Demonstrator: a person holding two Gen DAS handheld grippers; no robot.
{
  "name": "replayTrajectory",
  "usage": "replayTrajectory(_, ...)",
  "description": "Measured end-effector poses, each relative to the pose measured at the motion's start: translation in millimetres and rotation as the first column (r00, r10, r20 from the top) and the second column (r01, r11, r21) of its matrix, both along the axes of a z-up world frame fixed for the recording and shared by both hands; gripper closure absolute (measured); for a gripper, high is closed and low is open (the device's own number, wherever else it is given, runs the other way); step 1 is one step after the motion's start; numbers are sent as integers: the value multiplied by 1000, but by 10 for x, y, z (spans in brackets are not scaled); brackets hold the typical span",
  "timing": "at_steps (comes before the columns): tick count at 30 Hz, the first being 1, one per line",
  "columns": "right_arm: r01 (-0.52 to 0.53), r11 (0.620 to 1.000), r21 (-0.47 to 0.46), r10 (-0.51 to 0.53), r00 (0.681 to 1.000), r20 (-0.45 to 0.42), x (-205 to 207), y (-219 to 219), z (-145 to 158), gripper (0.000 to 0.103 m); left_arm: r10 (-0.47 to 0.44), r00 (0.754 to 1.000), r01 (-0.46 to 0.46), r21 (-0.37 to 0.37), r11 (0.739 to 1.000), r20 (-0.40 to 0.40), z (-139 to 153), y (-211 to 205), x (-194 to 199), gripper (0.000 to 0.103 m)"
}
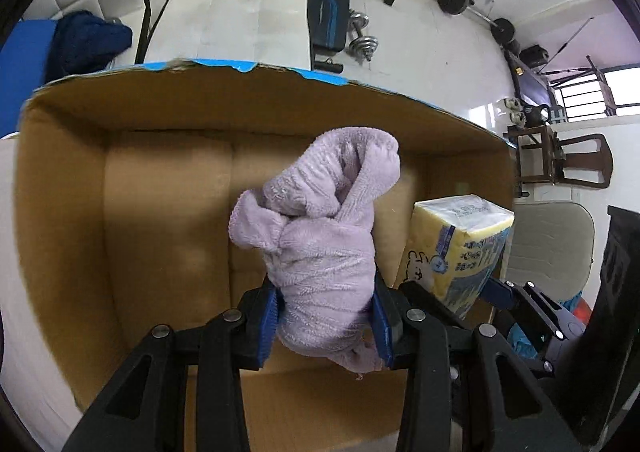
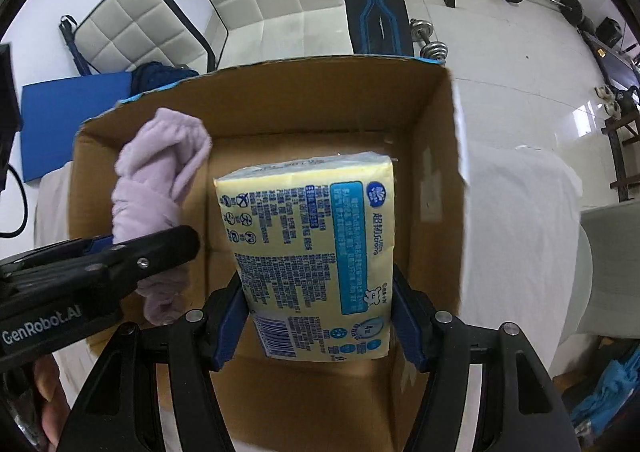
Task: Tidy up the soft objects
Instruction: 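Carry the plush and yellow box into the cardboard box and release both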
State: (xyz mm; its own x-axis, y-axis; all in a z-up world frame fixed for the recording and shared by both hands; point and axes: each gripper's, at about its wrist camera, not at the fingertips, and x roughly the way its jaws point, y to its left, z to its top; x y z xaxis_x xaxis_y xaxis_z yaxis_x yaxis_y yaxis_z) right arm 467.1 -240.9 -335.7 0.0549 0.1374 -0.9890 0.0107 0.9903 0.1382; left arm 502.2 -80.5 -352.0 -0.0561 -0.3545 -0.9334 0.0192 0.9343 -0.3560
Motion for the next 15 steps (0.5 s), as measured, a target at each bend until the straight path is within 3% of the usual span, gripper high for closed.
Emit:
replayTrajectory(6,1,999,-54,-3,1000,-29,241,73,-281,36,-1,999,0,-16,1000,-37,-167,-17,133,65)
replayTrajectory(10,-24,997,-71,22,999,-32,337,152,-318,34,24,997,-20,55,998,-67,-194,-13,141,64)
replayTrajectory(12,-26,998,-57,24,998,-50,382,172,-340,34,42,996,-38,58,998,-75,-182,17,141,60)
replayTrajectory(15,-31,995,-90,27,998,-48,424,206,-338,27,23,999,-18,100,995,-48,-103,15,127,45)
